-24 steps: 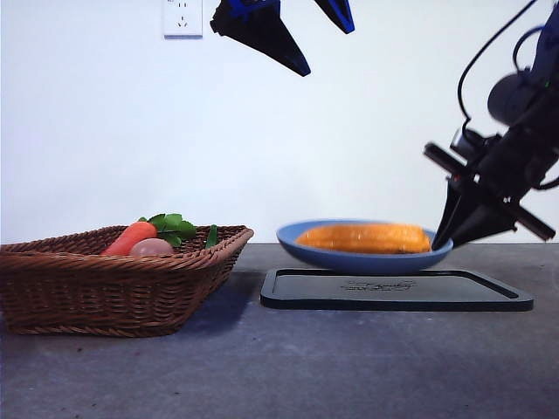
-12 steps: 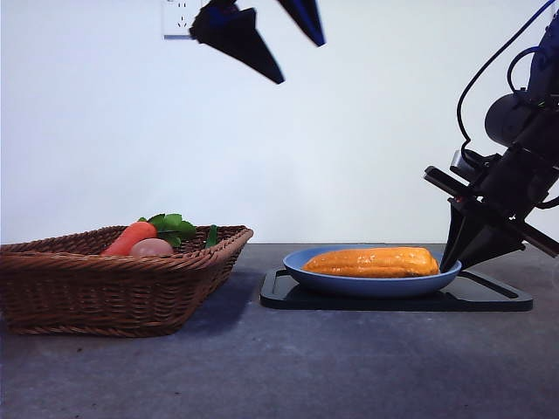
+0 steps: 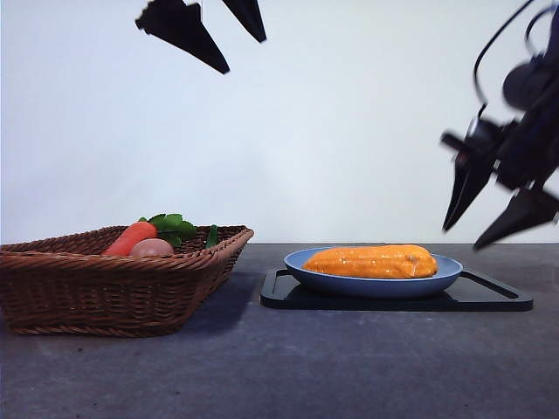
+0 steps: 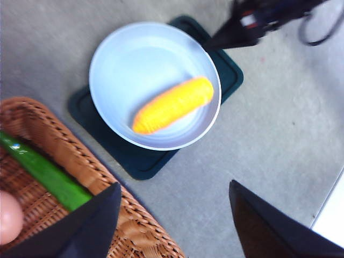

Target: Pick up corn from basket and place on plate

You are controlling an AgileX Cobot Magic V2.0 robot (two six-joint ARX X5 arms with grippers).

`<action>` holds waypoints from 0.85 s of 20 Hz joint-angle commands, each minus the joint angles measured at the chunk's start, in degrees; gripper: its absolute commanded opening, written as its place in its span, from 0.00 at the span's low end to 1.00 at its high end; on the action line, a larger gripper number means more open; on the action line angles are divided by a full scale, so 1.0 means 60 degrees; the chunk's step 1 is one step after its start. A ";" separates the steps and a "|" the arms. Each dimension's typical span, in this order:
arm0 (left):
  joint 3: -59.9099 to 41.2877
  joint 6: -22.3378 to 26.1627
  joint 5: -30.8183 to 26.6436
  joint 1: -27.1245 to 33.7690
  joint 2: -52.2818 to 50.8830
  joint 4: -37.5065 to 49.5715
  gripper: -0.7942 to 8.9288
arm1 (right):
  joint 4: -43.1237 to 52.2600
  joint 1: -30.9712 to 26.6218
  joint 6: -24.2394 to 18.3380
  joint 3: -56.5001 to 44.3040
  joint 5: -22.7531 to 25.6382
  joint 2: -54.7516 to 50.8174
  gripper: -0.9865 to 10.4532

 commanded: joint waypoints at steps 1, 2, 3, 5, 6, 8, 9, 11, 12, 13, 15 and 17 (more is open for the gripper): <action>0.0321 -0.0080 0.0018 0.0040 0.0000 0.0066 0.42 | -0.0586 -0.0200 -0.0521 0.0211 0.0033 -0.0754 0.29; 0.0321 -0.0084 0.0018 0.0044 -0.0036 0.0066 0.42 | -0.0863 -0.0259 -0.0648 0.0211 0.0109 -0.1173 0.29; 0.0321 -0.0087 0.0022 0.0044 -0.0055 0.0066 0.42 | -0.1169 -0.0295 -0.0812 0.0211 0.0186 -0.1716 0.29; 0.0321 -0.0117 0.0022 0.0044 -0.0142 0.0040 0.42 | -0.1716 -0.0302 -0.1129 0.0211 0.0197 -0.2830 0.29; 0.0321 -0.0124 0.0022 0.0044 -0.0175 0.0040 0.41 | -0.1949 -0.0288 -0.1268 0.0211 0.0138 -0.3333 0.29; 0.0321 -0.0240 0.0025 0.0044 -0.0291 0.0022 0.40 | -0.2561 -0.0120 -0.1668 0.0211 0.0080 -0.4441 0.29; 0.0321 -0.0273 0.0025 0.0044 -0.0346 0.0004 0.38 | -0.2936 0.0084 -0.1861 0.0211 -0.0004 -0.4980 0.28; 0.0321 -0.0291 0.0025 0.0044 -0.0444 -0.0168 0.31 | -0.3617 0.0528 -0.2197 0.0211 -0.0029 -0.5788 0.26; 0.0321 -0.0291 0.0025 0.0044 -0.0477 -0.0299 0.26 | -0.3865 0.0696 -0.2306 0.0211 -0.0029 -0.6022 0.24; 0.0321 -0.0291 0.0025 0.0044 -0.0477 -0.0474 0.20 | -0.4182 0.0914 -0.2477 0.0211 -0.0029 -0.6273 0.19; 0.0321 -0.0291 0.0025 0.0044 -0.0477 -0.0769 0.09 | -0.4637 0.1337 -0.2871 0.0211 -0.0025 -0.6502 0.10; 0.0321 -0.0284 0.0025 0.0025 -0.0477 -0.0940 0.09 | -0.4907 0.1719 -0.3202 0.0208 -0.0025 -0.6528 0.09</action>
